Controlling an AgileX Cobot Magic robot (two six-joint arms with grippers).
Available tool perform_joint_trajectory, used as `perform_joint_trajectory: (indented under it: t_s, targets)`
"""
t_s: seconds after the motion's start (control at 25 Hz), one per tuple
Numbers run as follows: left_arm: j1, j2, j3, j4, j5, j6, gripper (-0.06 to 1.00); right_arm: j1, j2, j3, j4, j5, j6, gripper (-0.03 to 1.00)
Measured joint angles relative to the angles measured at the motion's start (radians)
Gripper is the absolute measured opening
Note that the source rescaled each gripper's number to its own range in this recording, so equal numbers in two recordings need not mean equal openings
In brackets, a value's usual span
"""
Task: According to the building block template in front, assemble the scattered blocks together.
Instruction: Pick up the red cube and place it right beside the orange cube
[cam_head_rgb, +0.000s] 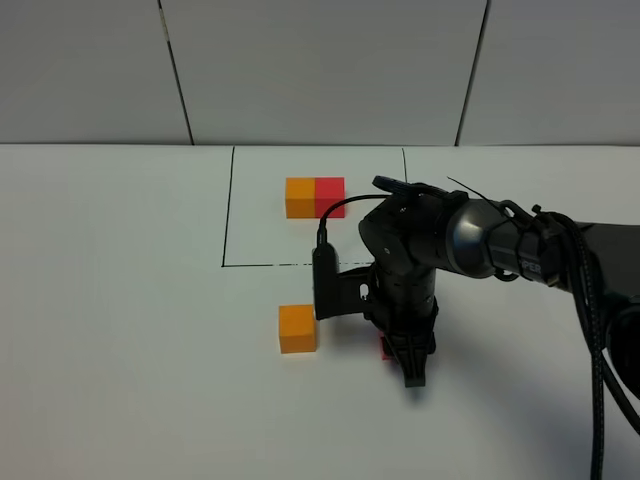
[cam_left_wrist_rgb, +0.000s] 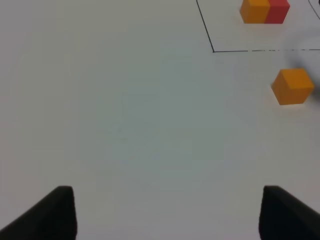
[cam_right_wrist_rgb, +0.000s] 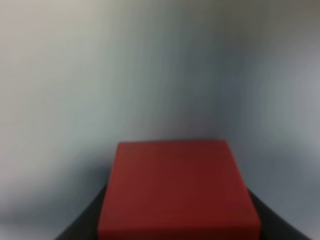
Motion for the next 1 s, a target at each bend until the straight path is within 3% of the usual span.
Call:
perform_joint_trajectory:
  t_s: [0.32,0.68,1.0]
  targets:
    - [0.0,0.0,0.0,0.0,0.0,0.0,0.84,-0.001,0.041,-0.082,-0.001,0.012,-0.029,0.0]
    - [0.0,0.0,0.0,-0.001,0.0,0.0,0.84,-0.001,0.097,-0.184,0.018,0.134,-0.029,0.0]
    - [0.0,0.0,0.0,-0.001,0.0,0.0,0.84,0.004,0.114,-0.221,0.054,0.172,-0.029,0.0]
